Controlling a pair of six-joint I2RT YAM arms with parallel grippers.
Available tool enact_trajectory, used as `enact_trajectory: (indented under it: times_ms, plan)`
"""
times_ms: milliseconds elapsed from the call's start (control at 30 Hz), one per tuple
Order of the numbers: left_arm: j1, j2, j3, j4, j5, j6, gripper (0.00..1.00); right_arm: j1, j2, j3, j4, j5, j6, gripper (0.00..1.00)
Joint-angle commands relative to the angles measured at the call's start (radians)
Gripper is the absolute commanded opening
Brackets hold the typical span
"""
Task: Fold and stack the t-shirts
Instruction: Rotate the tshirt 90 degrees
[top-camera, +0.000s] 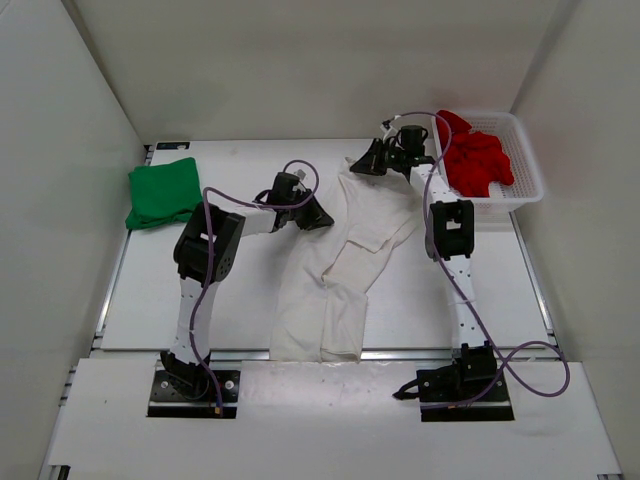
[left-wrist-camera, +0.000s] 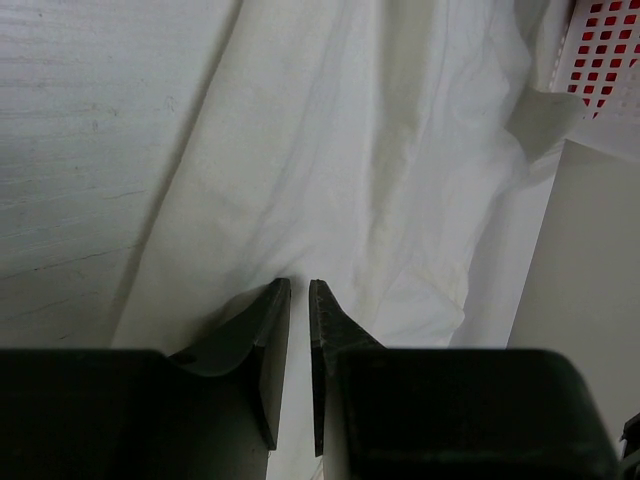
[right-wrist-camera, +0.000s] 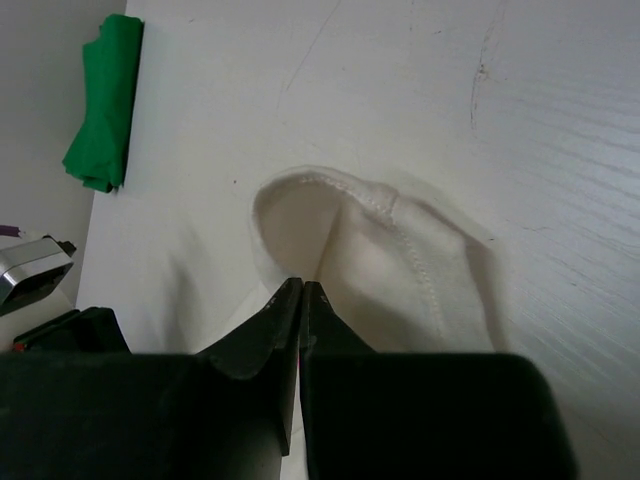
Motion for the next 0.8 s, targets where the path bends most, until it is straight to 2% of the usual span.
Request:
enact_trajectory:
  times_ms: [0, 300, 600, 700, 733, 767]
  plan:
    - [0.015, -0.001, 0.002, 0.009, -0.015, 0.001, 0.25, -0.026, -0.014, 0.013, 0.030, -0.015, 0.012, 0.00]
    - [0.038, -0.002, -0.044, 0.042, -0.010, -0.033, 0.25, -0.077, -0.038, 0.040, -0.065, 0.115, -0.029, 0.00]
    - [0.044, -0.006, -0.042, 0.039, -0.022, -0.027, 0.24, -0.059, -0.029, 0.066, -0.116, 0.204, -0.059, 0.00]
    - [0.052, -0.002, -0.027, 0.015, -0.042, -0.010, 0.24, -0.062, -0.063, 0.083, -0.109, 0.180, -0.046, 0.23]
    - [0.049, 0.006, -0.010, 0.001, -0.048, -0.004, 0.23, -0.062, -0.077, 0.088, -0.126, 0.187, -0.049, 0.28]
    - [0.055, 0.012, -0.006, -0.016, -0.045, -0.002, 0.24, -0.062, -0.092, 0.106, -0.161, 0.186, -0.069, 0.29]
